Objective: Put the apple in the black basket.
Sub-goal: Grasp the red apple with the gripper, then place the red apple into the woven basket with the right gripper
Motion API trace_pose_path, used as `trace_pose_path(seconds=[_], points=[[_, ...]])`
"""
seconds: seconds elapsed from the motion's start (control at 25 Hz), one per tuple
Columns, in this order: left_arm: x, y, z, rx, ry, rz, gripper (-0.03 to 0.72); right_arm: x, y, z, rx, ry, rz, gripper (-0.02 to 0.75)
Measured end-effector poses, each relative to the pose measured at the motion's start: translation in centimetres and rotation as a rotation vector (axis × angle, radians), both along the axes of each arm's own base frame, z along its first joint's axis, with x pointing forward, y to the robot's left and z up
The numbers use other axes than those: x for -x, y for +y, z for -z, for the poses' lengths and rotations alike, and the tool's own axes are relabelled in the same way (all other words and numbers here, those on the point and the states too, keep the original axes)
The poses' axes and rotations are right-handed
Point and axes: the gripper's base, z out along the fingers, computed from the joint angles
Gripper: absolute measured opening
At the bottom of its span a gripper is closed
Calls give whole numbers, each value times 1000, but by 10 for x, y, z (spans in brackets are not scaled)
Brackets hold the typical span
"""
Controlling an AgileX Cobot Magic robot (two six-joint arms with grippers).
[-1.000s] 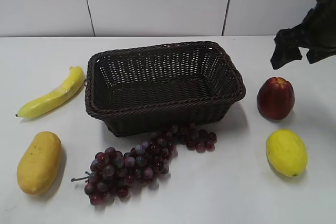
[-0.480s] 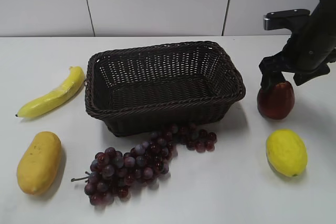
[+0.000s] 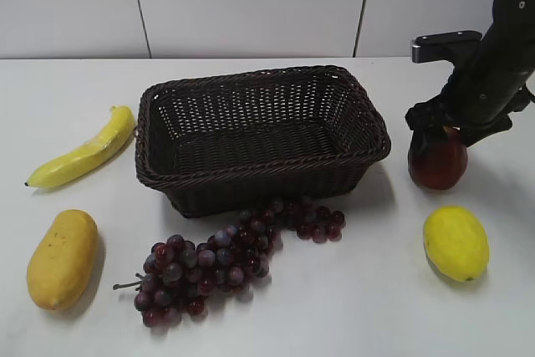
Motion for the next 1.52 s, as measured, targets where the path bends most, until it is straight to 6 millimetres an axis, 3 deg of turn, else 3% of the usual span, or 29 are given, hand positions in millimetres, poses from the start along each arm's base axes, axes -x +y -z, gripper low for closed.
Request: trace_pose_path(seconds=[0.24, 0.52, 0.76, 0.92, 1.12, 1.32, 1.52], points=[[0, 0, 0, 0, 0, 0, 223, -10, 2, -19, 5, 31, 1, 561], [0, 0, 0, 0, 0, 0, 223, -32, 16, -90, -10, 5, -21, 561], [0, 0, 0, 0, 0, 0, 223, -34, 77, -160, -55, -180, -173, 561], [0, 0, 0, 0, 0, 0, 223, -19, 131, -179, -106, -282, -297, 561], [0, 0, 0, 0, 0, 0, 223, -3, 181, -163, -126, -274, -411, 561], [0, 0, 0, 0, 0, 0, 223, -8, 210, -106, -91, -163, -457, 561], [0, 0, 0, 0, 0, 0, 223, -17, 222, -51, -63, -63, -460, 561]])
